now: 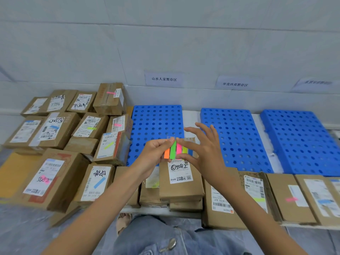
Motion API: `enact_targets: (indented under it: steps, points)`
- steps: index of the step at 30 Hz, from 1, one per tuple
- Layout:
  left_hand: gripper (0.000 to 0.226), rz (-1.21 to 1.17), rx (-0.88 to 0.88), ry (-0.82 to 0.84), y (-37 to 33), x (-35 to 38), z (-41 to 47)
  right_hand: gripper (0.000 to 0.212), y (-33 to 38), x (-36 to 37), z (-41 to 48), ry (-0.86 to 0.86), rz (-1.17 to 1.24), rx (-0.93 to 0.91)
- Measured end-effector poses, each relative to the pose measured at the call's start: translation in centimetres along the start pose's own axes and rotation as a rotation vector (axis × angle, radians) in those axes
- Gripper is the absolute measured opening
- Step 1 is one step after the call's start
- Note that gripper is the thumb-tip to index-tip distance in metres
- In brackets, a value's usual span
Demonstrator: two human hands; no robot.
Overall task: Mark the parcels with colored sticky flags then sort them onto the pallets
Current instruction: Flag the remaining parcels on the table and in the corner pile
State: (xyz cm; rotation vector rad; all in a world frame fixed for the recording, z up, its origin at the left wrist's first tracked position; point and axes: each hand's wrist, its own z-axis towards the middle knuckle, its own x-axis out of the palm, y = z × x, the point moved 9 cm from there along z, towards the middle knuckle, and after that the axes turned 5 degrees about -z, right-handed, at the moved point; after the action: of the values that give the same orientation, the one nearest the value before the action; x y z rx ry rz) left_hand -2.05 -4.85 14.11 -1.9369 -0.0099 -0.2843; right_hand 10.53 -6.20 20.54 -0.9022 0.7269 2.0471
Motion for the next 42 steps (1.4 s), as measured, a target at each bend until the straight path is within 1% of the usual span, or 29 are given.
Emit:
enact_targets:
  steps: [2, 5, 9, 12, 14, 17, 19, 21, 23, 26, 30, 32, 34, 36, 40, 42]
  points:
    - [0.029, 0.011, 0.004, -0.013, 0.0, -0.1, -0.1, 0.036, 0.2, -0.2, 0.0, 0.01, -0.015, -0.016]
    - [0.03, 0.058, 0.013, -0.031, -0.4, -0.3, -0.1, 0.033, 0.9, -0.5, 0.1, 0.009, -0.103, -0.077]
    - [0.024, 0.07, -0.002, -0.069, -0.6, -0.7, -0.1, 0.013, 2.1, -1.1, -0.1, -0.082, -0.198, -0.189]
    - [0.023, 0.066, -0.02, -0.091, -0.3, -1.0, -0.1, 0.006, 2.8, -0.5, -0.5, -0.065, -0.237, -0.235]
    - [0.029, 0.066, -0.035, -0.099, 0.1, -1.2, 0.0, 0.004, 2.8, 0.0, -0.6, -0.044, -0.208, -0.22]
    - [0.035, 0.04, -0.071, -0.095, 0.6, -1.3, -0.1, 0.011, 2.5, 0.7, -0.5, 0.011, -0.088, -0.161]
    - [0.029, -0.002, -0.095, -0.049, 0.9, -0.9, -0.3, 0.017, 1.9, 0.8, -0.3, 0.06, 0.04, -0.062]
    - [0.021, -0.024, -0.106, 0.017, 1.0, -0.4, -0.5, 0.014, 1.1, 1.0, -0.1, 0.106, 0.148, 0.048]
    - [0.02, -0.003, -0.11, 0.071, 1.2, 0.1, -0.7, 0.006, 0.6, 1.4, 0.0, 0.151, 0.193, 0.132]
    - [0.027, 0.065, -0.105, 0.108, 1.3, 0.2, -0.9, 0.014, -0.2, 2.2, 0.1, 0.247, 0.268, 0.268]
    - [0.032, 0.126, -0.086, 0.112, 1.2, 0.0, -0.9, 0.018, -1.1, 3.1, -0.2, 0.375, 0.534, 0.452]
    - [0.031, 0.133, -0.075, 0.124, 1.2, 0.0, -0.9, 0.015, -1.4, 3.4, -0.2, 0.411, 0.651, 0.499]
    - [0.026, 0.124, -0.07, 0.136, 1.2, 0.0, -1.0, 0.011, -1.6, 3.7, -0.3, 0.44, 0.758, 0.525]
    - [0.022, 0.104, -0.074, 0.141, 1.3, 0.0, -1.1, 0.009, -1.8, 4.0, -0.5, 0.457, 0.828, 0.557]
    - [0.036, 0.036, -0.117, 0.122, 1.6, 0.2, -1.2, 0.004, -1.8, 4.4, -0.7, 0.449, 0.865, 0.591]
    - [0.033, 0.023, -0.131, 0.113, 1.8, 0.2, -1.2, 0.005, -1.6, 4.5, -0.7, 0.447, 0.869, 0.583]
